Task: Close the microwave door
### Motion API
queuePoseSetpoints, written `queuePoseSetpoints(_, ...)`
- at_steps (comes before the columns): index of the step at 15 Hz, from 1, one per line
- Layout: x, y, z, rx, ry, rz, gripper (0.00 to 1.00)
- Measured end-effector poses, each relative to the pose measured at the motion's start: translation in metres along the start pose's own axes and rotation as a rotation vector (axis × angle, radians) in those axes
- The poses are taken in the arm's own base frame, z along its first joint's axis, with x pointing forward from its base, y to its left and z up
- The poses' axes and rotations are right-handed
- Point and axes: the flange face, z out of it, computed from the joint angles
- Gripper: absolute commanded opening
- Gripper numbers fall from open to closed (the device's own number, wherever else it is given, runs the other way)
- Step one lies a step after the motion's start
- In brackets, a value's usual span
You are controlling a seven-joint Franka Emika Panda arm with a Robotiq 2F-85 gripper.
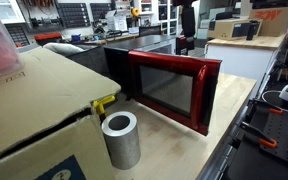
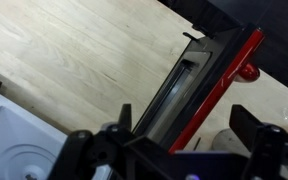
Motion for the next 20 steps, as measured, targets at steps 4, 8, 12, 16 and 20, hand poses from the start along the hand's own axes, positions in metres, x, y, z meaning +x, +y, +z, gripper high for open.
queuePoseSetpoints(4,-0.003,-0.011,0.019,0.001,-0.038,-0.023,1.00)
queuePoseSetpoints(8,-0.004,-0.016,0.036,0.004,-0.064,-0.034,1.00)
queuePoseSetpoints(12,-0.008,-0.013,0.048,-0.008,-0.071,-0.036,1.00)
queuePoseSetpoints(16,-0.019,0.012,0.060,-0.041,-0.092,-0.009,1.00)
queuePoseSetpoints(20,-0.040,0.049,0.058,-0.103,-0.096,0.036,1.00)
